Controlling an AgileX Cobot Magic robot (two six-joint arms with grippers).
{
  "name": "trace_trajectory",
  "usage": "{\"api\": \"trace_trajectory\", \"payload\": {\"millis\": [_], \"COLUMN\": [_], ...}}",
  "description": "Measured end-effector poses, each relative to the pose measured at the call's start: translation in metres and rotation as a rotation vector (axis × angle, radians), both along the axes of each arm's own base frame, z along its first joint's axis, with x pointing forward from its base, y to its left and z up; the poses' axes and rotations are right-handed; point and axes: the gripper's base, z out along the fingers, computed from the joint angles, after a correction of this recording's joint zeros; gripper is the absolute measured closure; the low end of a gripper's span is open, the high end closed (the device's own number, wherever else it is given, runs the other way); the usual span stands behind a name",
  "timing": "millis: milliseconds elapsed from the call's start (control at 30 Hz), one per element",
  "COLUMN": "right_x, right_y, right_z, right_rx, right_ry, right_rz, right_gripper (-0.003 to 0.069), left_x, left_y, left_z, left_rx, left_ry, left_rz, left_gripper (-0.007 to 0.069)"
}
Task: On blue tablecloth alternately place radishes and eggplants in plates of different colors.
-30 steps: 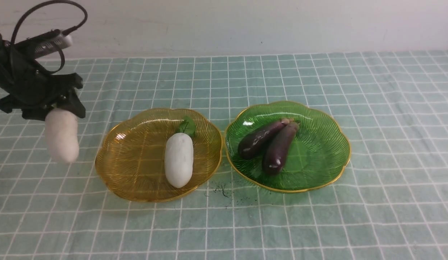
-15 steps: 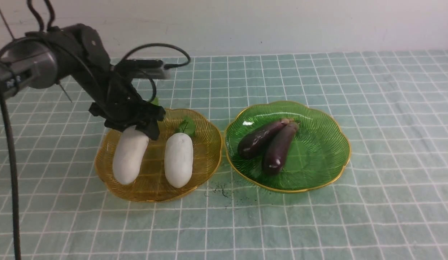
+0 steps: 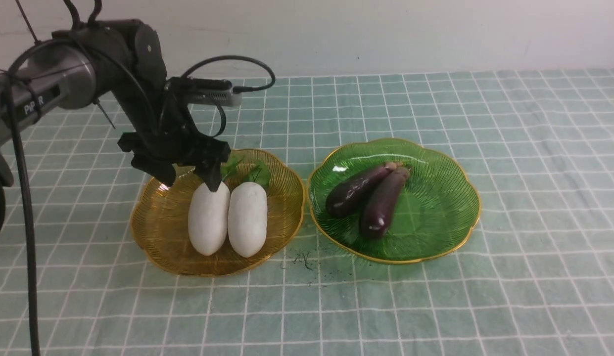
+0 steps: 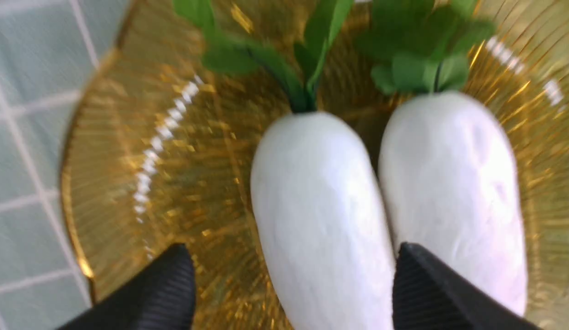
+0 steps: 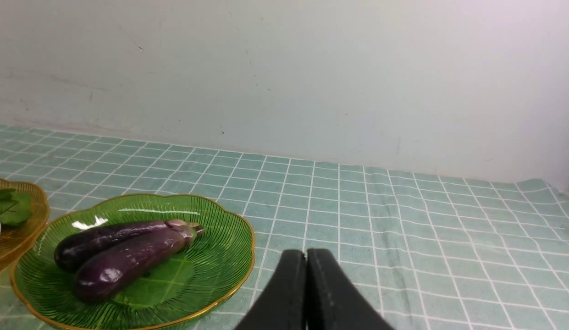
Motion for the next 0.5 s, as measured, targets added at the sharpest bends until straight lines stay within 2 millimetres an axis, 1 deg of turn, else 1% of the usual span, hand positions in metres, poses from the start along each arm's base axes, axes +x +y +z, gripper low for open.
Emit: {"api": "trace_trajectory", "payload": {"millis": [67, 133, 300, 367, 433, 500], "right_x": [0.000, 0.000, 0.000, 0.000, 0.000, 0.000], "right_y": [0.000, 0.000, 0.001, 0.002, 0.002, 0.002], "right_z": [0.000, 0.000, 0.000, 0.000, 0.000, 0.000], "right_rx": [0.001, 0.009, 0.048, 0.060, 0.065, 0.062], "right_ry": [0.000, 0.002, 0.001, 0.001, 0.001, 0.001], "right_rz": [0.000, 0.003, 0.014, 0.018, 0.021, 0.022], "right_gripper": [0.0674, 0.0674, 0.0674, 0.0674, 0.0674, 0.0674], "left_x": [0.001, 0.000, -0.003, -0.004, -0.005, -0.005], "left_y": [0.000, 0.000, -0.001, -0.002, -0.002, -0.003], "left_z": [0.013, 0.019, 0.029, 0.031, 0.032, 0.032], "left_rx": [-0.005, -0.006, -0.011, -0.015, -0.019, -0.027], "left_ry": [-0.036, -0.047, -0.065, -0.067, -0.068, -0.066], "left_rz": [0.000, -0.002, -0.004, -0.005, -0.006, -0.006], "left_gripper": [0.0210, 0.0278, 0.0511, 0.0578, 0.0610, 0.0625]}}
